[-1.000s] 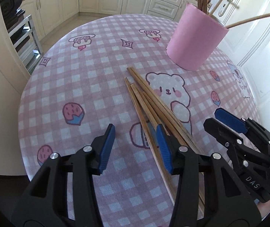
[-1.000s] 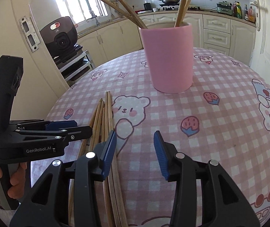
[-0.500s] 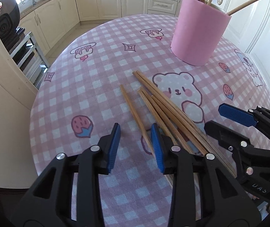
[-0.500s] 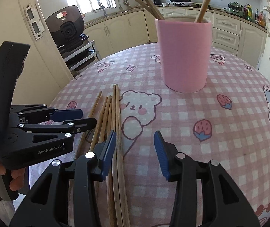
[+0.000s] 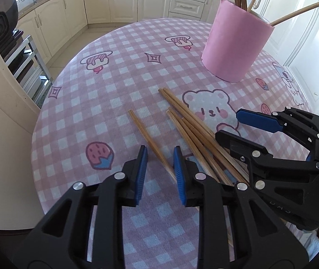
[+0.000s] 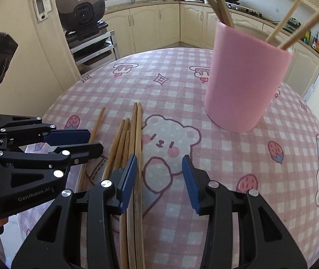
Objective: Organize utensils
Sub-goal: 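Close the right gripper on one chopstick while the left gripper grasps another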
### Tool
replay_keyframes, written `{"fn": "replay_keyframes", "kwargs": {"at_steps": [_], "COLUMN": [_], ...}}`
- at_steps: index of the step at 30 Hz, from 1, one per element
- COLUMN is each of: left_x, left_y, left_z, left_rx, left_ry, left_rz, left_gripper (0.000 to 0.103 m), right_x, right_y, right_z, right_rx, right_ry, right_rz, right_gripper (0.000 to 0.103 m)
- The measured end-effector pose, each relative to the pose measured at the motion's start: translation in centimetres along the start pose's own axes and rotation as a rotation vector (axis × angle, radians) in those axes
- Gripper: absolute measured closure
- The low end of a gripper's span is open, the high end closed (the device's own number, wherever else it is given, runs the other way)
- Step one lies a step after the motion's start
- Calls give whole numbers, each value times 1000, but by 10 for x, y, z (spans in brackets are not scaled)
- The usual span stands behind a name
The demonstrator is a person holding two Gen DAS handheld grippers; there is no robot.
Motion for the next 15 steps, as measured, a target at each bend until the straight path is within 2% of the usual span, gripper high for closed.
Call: {"fn": "replay_keyframes", "kwargs": {"at_steps": [7,15], "left_x": [6,9], "left_y": [1,-5], "left_z": [3,4], "left_rx": [4,-33], "left_ry": [6,9], "left_rz": [14,-9], "left_gripper": [81,86], "right_x": [9,28], "right_y": [-11,-10], "right_z": [12,24], "right_rx": [-6,-1], "right_ry": [-61,-114], "right_rz": [-48,-74], "right_gripper": [80,80]}}
Point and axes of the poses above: each gripper's, at about its wrist camera, not at the fingertips, and z roughly the way its jaws point, y to its right, x to its top, the point moved 7 cm from there along z, roughly the way its jaws point, and after that the axes turned 7 degrees about -y, right-handed, at the moved point
